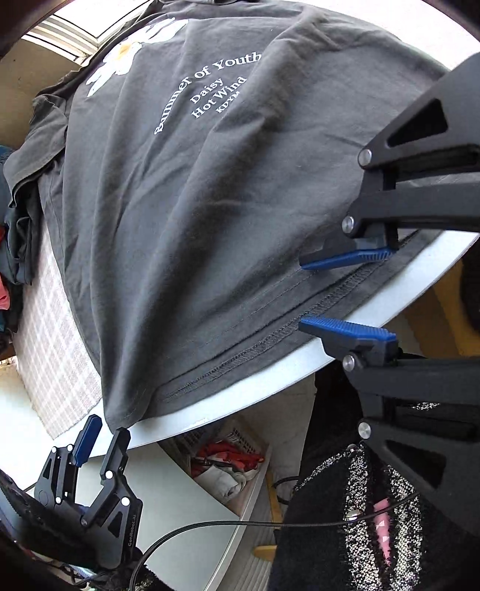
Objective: Fold clothes
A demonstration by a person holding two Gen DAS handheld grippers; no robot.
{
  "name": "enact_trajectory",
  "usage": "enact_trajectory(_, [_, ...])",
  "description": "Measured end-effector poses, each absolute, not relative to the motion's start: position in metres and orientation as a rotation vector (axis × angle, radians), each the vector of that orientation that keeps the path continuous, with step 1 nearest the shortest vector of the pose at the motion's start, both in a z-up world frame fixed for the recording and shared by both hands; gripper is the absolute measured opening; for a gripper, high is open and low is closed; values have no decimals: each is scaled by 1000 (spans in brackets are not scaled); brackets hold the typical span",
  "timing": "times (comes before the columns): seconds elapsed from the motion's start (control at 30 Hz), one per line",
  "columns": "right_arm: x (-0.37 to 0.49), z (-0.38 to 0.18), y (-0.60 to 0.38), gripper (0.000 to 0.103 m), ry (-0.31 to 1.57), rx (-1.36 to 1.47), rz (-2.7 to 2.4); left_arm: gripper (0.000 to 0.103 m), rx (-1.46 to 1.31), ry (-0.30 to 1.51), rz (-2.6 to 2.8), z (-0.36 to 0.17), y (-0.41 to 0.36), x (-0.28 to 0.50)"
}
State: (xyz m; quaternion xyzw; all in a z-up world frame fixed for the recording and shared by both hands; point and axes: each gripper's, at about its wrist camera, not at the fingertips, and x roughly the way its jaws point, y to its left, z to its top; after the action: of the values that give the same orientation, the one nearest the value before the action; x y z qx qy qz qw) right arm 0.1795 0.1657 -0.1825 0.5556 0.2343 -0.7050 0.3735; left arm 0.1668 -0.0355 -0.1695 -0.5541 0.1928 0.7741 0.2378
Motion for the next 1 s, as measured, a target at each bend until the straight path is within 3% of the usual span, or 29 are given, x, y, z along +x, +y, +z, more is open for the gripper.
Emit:
enact_trajectory(0.1, [179, -184, 163, 25, 627, 1420, -1797, 31, -1520, 520, 2124, -171, -37, 167])
enact_trajectory(0.2, [178, -185, 162, 7, 680, 1413, -1814, 31, -1516, 506, 2133, -171, -39, 167])
enact_trajectory(0.23, [178, -185, 161, 6, 698, 1411, -1821, 31, -1517, 501, 2136, -171, -40, 167])
enact_trajectory(0.4, [182, -185, 157, 5, 734, 1409, -1775, 32, -1526, 488, 2142, -173, -45, 167])
enact_trajectory(0.57, [188, -184, 153, 11, 763, 1391, -1740, 32, -1520, 468, 2135, -172, -44, 170])
enact_trajectory(0.77, [187, -184, 153, 2, 779, 1396, -1748, 32, -1529, 472, 2143, -172, -41, 171])
enact_trajectory(0.9, [173, -176, 166, 1, 669, 1430, -1755, 32, -1527, 471, 2144, -171, -42, 172])
enact_trajectory(1.0, [175, -168, 167, 3, 702, 1387, -1740, 32, -1535, 467, 2145, -171, -39, 172])
